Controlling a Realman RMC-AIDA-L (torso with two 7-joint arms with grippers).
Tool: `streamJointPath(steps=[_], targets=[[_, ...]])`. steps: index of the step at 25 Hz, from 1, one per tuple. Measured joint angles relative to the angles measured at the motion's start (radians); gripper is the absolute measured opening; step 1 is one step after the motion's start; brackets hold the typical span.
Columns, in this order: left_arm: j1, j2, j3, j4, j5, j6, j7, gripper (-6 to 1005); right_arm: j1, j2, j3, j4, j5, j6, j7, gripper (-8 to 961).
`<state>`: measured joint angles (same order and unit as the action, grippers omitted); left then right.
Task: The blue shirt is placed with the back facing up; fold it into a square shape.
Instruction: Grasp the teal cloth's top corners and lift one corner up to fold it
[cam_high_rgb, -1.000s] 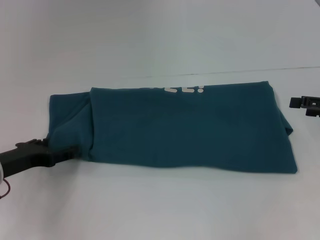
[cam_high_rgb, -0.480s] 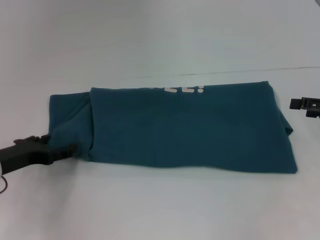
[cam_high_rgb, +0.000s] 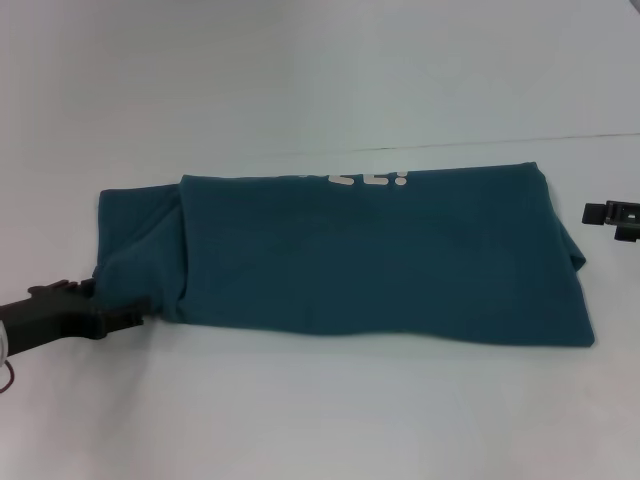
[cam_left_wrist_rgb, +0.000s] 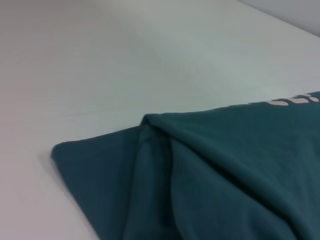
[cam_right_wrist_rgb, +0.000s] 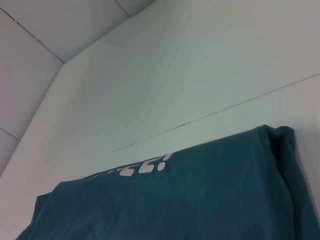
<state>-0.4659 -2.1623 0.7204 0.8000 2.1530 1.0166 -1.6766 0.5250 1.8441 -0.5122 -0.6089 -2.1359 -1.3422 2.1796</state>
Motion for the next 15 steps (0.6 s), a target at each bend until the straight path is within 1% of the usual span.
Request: streamJointPath(steps=[9, 14, 15], targets=[[-0.004, -0.001, 0.016, 0.003, 0.0, 0.004, 0.001, 875, -0.001, 0.001, 0.0, 0.0, 0.001, 0.0, 0.0, 897], [-0.001, -0.001, 0.031, 0.007, 0.0, -0.02, 0.002, 872, -0.002, 0.001, 0.0, 0.0, 0.001, 0.0, -0.001, 885], [-0.001, -0.001, 0.033, 0.007, 0.0, -0.019, 0.002, 832, -0.003, 0.001, 0.0, 0.0, 0.001, 0.0, -0.001, 881]])
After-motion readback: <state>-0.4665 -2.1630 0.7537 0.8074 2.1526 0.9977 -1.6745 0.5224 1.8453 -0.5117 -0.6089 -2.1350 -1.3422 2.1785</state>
